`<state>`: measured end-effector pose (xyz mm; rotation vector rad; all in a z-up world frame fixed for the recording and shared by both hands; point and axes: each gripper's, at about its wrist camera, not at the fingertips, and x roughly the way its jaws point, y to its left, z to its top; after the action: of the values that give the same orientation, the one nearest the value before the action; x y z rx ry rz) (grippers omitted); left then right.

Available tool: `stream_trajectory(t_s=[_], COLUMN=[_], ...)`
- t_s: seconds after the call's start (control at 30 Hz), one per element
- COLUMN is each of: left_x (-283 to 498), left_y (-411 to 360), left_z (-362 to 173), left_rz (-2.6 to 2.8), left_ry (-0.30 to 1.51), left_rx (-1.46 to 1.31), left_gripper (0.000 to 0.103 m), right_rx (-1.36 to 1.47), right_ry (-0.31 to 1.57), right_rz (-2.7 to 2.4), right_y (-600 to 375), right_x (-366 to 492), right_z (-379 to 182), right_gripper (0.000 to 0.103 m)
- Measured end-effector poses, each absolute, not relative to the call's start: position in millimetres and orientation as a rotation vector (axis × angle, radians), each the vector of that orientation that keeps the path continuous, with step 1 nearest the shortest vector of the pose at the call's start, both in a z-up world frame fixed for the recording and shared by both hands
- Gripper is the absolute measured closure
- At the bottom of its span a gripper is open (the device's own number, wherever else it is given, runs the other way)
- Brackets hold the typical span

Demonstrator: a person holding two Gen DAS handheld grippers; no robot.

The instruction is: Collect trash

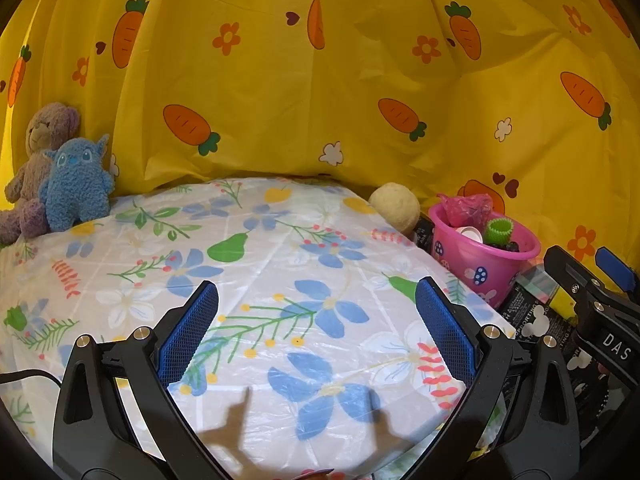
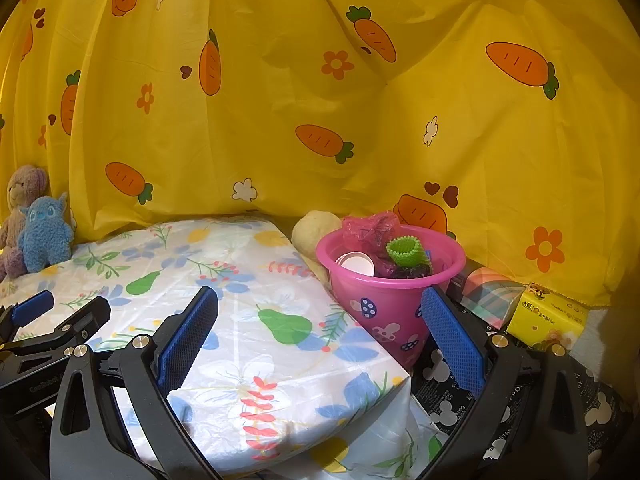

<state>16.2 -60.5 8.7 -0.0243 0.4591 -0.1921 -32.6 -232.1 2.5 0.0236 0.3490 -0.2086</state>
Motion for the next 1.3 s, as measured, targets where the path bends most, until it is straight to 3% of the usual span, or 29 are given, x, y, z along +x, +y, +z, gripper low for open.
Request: stream_trajectory(t_s=[1.3], left_x=[16.8], left_y=[-60.4], left_z=[6.9], left_rz=[-0.193], left_ry=[0.465], left_rx=[-0.023], left_gripper=[0.006], right_rx=[0.032], right_ry=[0.356], right_rz=[-0.203], right_y=[-232.0], right_x=[-30.2], right_z=[0.9], right_gripper=[0.005])
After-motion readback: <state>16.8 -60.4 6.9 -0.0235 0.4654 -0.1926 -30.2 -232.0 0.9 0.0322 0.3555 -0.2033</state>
